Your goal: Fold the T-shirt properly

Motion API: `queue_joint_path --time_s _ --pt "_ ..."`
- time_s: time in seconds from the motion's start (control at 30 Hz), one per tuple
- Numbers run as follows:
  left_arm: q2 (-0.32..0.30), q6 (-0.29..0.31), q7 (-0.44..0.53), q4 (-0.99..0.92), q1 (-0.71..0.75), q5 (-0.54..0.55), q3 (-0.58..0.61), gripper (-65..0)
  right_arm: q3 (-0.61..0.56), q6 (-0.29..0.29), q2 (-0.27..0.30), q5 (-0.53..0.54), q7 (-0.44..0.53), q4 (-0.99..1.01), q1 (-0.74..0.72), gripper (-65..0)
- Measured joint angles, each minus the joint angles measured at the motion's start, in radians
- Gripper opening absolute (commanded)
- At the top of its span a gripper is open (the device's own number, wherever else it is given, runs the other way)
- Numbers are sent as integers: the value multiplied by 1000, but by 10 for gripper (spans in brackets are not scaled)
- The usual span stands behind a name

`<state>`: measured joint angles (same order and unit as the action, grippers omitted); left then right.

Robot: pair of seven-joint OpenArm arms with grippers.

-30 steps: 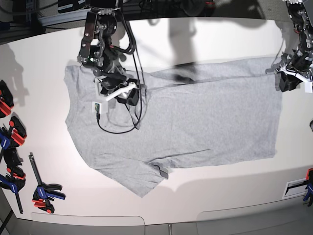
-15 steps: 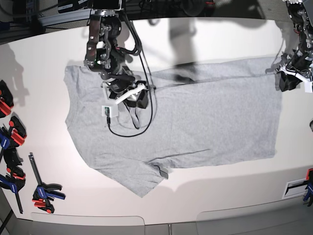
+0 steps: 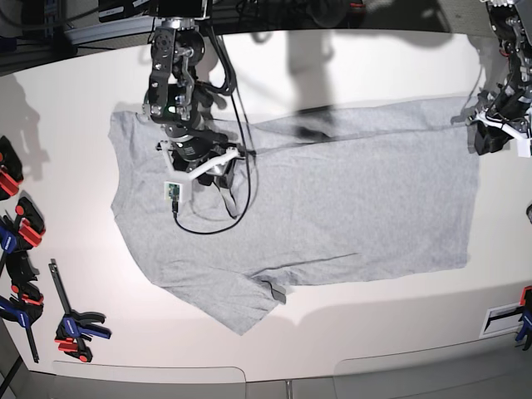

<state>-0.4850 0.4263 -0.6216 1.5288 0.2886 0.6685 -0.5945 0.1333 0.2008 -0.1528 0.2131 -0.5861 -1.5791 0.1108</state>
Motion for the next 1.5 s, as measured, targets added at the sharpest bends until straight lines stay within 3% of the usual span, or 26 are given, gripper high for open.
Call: queue_joint_path --time_s 0.5,0.63,0.7,0.8,1.17,1.2,1.3,1.5 --pt "0 0 0 0 0 0 0 -477 -1 17 0 101 -55 0 0 -433" --pt "0 0 0 0 0 0 0 -477 -1 19 0 101 -55 0 0 -554" --pt "0 0 0 0 0 0 0 -477 -1 61 0 100 -53 0 1 -650" --pt "0 0 0 0 0 0 0 -477 -1 121 0 101 -51 0 -3 -650" --pt "0 0 -7 0 0 0 0 -477 -39 121 0 55 -51 0 -66 -650" --pt "0 0 -7 0 0 0 0 -477 -39 122 0 21 -55 0 -64 -610" --pt "0 0 -7 0 0 0 0 -477 -27 122 0 -31 -75 0 -64 -405" --pt "0 0 -7 0 0 0 0 -477 44 121 0 -24 -112 0 -59 -381"
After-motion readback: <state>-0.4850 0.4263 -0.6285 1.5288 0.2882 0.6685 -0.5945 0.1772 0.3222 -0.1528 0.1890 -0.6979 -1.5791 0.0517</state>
